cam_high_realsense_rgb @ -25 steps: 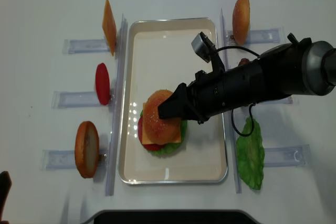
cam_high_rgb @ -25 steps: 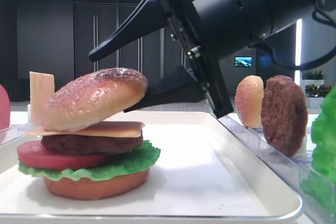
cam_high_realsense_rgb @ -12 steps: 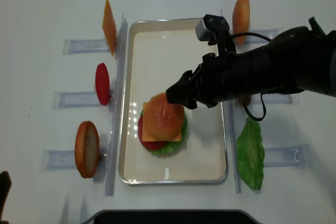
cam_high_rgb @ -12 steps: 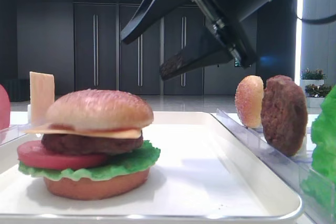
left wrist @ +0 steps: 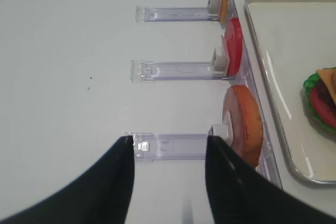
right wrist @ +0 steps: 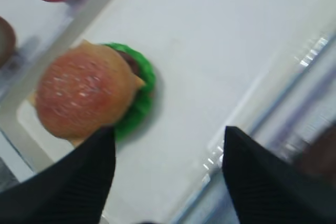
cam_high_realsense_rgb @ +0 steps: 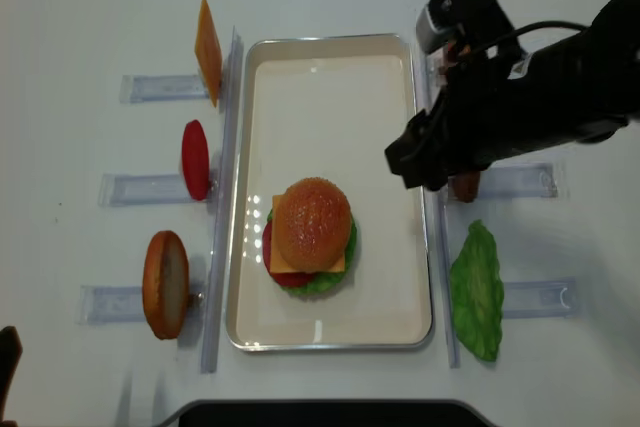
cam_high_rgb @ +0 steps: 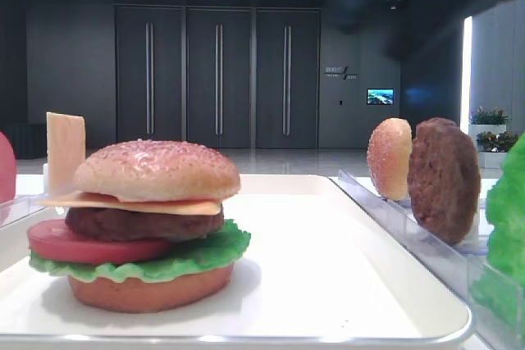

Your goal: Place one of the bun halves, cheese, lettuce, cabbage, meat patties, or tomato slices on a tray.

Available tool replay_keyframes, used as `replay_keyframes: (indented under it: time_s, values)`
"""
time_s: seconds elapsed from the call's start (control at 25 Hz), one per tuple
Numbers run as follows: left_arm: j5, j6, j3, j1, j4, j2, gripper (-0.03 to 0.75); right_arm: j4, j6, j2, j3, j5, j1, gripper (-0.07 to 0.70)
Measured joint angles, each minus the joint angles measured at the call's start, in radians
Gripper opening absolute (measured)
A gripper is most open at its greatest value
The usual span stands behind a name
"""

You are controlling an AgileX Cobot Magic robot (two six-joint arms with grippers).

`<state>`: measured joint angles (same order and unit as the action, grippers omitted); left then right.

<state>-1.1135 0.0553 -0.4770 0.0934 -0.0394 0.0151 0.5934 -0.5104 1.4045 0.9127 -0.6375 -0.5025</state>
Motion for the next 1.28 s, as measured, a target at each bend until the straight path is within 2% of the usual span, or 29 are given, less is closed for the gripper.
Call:
replay_keyframes:
  time_s: [0.04,0.16,0.2,0.32,0.44,0.56,0.68,1.0,1.28]
  values:
    - [0.000,0.000,0.000,0.000,0.000,0.000,0.345,-0.128,0.110,-0.012,0.024,-0.058,0.024,0.426]
    - [0.000,0.000,0.000,0.000,0.000,0.000,0.345,-0.416,0.315,-0.033,0.093,-0.260,0.111,0.423]
    - [0.000,0.000,0.000,0.000,0.000,0.000,0.345,-0.489,0.353,-0.038,0.111,-0.327,0.147,0.423]
    - [0.000,0.000,0.000,0.000,0.000,0.000,0.345,-0.625,0.413,-0.054,0.153,-0.474,0.265,0.423]
    - [0.000,0.000,0.000,0.000,0.000,0.000,0.345,-0.691,0.446,-0.077,0.164,-0.550,0.406,0.423]
    - [0.000,0.000,0.000,0.000,0.000,0.000,0.345,-0.706,0.488,-0.094,0.165,-0.575,0.535,0.423]
    - [0.000,0.000,0.000,0.000,0.000,0.000,0.345,-0.704,0.510,-0.116,0.165,-0.578,0.598,0.423]
    - [0.000,0.007,0.000,0.000,0.000,0.000,0.345,-0.642,0.522,-0.256,0.165,-0.578,0.603,0.421]
    - [0.000,0.011,0.000,0.000,0.000,0.000,0.345,-0.593,0.510,-0.526,0.165,-0.575,0.574,0.419]
